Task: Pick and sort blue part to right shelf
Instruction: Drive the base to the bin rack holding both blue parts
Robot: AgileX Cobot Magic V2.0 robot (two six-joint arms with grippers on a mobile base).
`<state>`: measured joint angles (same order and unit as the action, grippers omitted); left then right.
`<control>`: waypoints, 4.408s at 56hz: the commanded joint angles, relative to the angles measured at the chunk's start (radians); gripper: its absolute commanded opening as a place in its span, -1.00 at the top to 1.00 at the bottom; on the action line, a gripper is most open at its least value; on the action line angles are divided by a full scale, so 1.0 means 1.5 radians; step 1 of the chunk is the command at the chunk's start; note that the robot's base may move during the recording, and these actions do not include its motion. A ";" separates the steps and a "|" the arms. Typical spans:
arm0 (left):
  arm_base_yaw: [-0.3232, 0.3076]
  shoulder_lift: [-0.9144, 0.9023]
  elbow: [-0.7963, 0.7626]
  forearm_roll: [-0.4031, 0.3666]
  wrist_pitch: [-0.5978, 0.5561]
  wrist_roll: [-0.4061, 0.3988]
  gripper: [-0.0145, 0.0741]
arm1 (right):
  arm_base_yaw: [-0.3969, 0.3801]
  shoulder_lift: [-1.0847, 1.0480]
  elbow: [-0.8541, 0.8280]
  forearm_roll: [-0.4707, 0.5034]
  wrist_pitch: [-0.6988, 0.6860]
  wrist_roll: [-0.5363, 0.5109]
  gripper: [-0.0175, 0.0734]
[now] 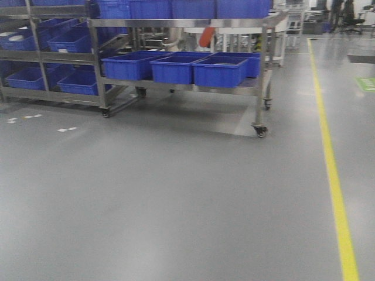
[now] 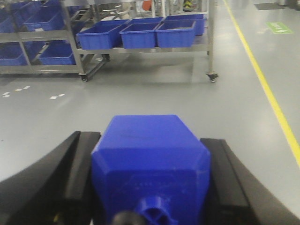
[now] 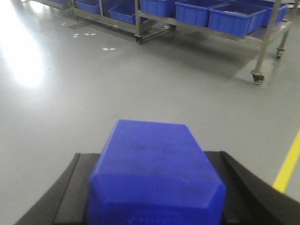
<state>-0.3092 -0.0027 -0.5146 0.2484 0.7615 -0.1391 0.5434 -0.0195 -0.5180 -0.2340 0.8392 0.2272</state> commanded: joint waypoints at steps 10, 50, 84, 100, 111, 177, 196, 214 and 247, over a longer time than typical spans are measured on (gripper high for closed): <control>0.000 0.010 -0.018 0.004 -0.061 -0.007 -0.08 | -0.002 -0.001 -0.018 -0.013 -0.059 -0.005 0.05; 0.001 0.010 -0.018 0.004 -0.061 -0.007 -0.08 | -0.002 -0.001 -0.018 -0.013 -0.058 -0.005 0.05; 0.007 0.010 -0.018 0.002 -0.061 -0.007 -0.08 | -0.001 -0.001 -0.018 -0.013 -0.057 -0.005 0.05; 0.022 0.010 -0.018 0.002 -0.061 -0.007 -0.08 | -0.001 -0.001 -0.018 -0.013 -0.057 -0.005 0.05; 0.026 0.010 -0.018 0.002 -0.061 -0.007 -0.08 | -0.001 -0.001 -0.018 -0.013 -0.057 -0.005 0.05; 0.026 0.010 -0.018 0.002 -0.061 -0.007 -0.08 | -0.001 -0.001 -0.018 -0.013 -0.057 -0.005 0.05; 0.022 0.010 -0.018 0.002 -0.061 -0.007 -0.08 | -0.001 -0.001 -0.018 -0.013 -0.057 -0.005 0.05; 0.022 0.010 -0.018 0.002 -0.061 -0.007 -0.08 | -0.001 -0.001 -0.018 -0.013 -0.057 -0.005 0.05; 0.022 0.010 -0.018 0.002 -0.061 -0.007 -0.08 | -0.001 -0.001 -0.018 -0.013 -0.056 -0.005 0.05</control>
<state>-0.2728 -0.0027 -0.5146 0.2447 0.7601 -0.1391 0.5434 -0.0195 -0.5180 -0.2361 0.8418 0.2272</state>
